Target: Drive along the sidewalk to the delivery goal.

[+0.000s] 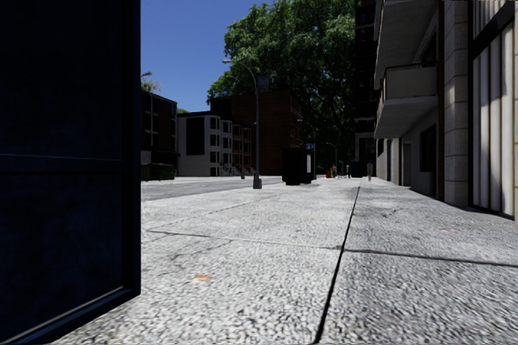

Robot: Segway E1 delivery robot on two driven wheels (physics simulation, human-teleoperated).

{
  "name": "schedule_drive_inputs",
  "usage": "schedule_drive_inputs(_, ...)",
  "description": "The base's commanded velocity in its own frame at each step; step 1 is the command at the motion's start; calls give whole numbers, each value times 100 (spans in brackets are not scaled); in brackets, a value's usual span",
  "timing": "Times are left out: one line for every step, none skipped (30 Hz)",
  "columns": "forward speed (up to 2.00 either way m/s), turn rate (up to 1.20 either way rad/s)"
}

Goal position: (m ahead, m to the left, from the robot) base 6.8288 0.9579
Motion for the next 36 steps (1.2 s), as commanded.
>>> schedule_drive_inputs(164, 0)
schedule_drive_inputs(165, 0)
schedule_drive_inputs(168, 0)
schedule_drive_inputs(168, 0)
schedule_drive_inputs(171, 0)
schedule_drive_inputs(174, 0)
schedule_drive_inputs(175, 0)
schedule_drive_inputs(175, 0)
schedule_drive_inputs(175, 0)
schedule_drive_inputs(176, 0)
schedule_drive_inputs(176, 0)
schedule_drive_inputs(176, 0)
schedule_drive_inputs(176, 0)
schedule_drive_inputs(176, 0)
schedule_drive_inputs(176, 0)
schedule_drive_inputs(176, 0)
schedule_drive_inputs(176, 0)
schedule_drive_inputs(176, 0)
schedule_drive_inputs(176, 0)
schedule_drive_inputs(175, 0)
schedule_drive_inputs(175, 0)
schedule_drive_inputs(174, 0)
schedule_drive_inputs(174, 0)
schedule_drive_inputs(174, 0)
schedule_drive_inputs(174, 0)
schedule_drive_inputs(173, 4)
schedule_drive_inputs(173, 4)
schedule_drive_inputs(173, 12)
schedule_drive_inputs(173, 18)
schedule_drive_inputs(173, 23)
schedule_drive_inputs(173, 23)
schedule_drive_inputs(173, 24)
schedule_drive_inputs(173, 24)
schedule_drive_inputs(173, 24)
schedule_drive_inputs(173, 24)
schedule_drive_inputs(173, 24)
